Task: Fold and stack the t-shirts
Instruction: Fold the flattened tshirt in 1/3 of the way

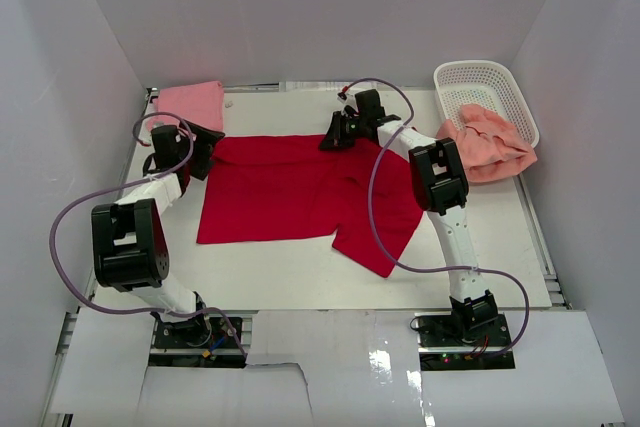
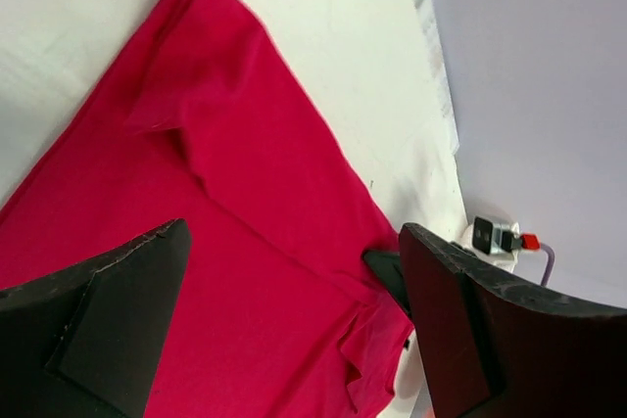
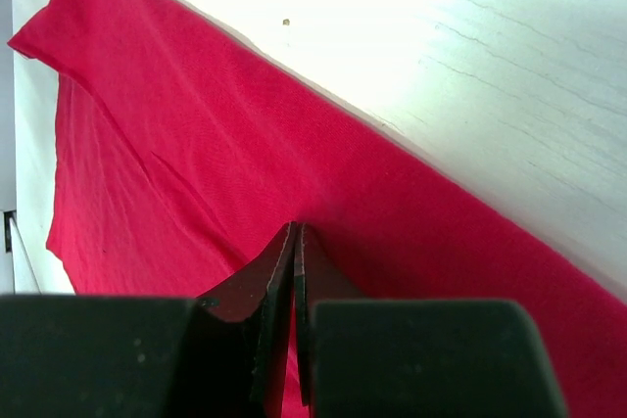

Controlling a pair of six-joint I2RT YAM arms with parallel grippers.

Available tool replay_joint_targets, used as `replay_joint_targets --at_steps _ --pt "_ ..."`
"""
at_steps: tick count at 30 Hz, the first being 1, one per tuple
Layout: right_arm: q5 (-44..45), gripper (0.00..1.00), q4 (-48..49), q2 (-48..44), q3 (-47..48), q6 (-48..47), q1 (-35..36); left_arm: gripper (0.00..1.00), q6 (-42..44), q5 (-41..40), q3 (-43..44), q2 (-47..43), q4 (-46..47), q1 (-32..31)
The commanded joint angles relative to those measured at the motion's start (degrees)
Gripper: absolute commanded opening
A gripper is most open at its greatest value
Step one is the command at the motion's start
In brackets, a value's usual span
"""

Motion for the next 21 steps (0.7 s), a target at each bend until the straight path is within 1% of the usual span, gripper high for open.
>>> replay_joint_targets --at_steps 1,7,15,21 --pt "1.7 0.08 -1.8 -1.6 -2.0 -1.2 -0.2 0.98 -5.0 -3.0 -0.8 0.2 0.1 0.2" --pt "1.7 0.08 -1.7 -2.1 -2.7 -1.5 -0.5 0.98 -6.5 -5.6 -2.1 1.2 1.3 0.2" --pt "2.0 0.08 -1.3 -3.1 -3.7 -1.5 -0.6 0.98 -8.2 -5.4 -0.5 7.1 2.6 0.2" --pt "1.4 0.08 -1.3 -3.0 -3.3 -1.1 -0.8 0.98 -8.7 -4.5 -1.8 9.3 7.7 0.2"
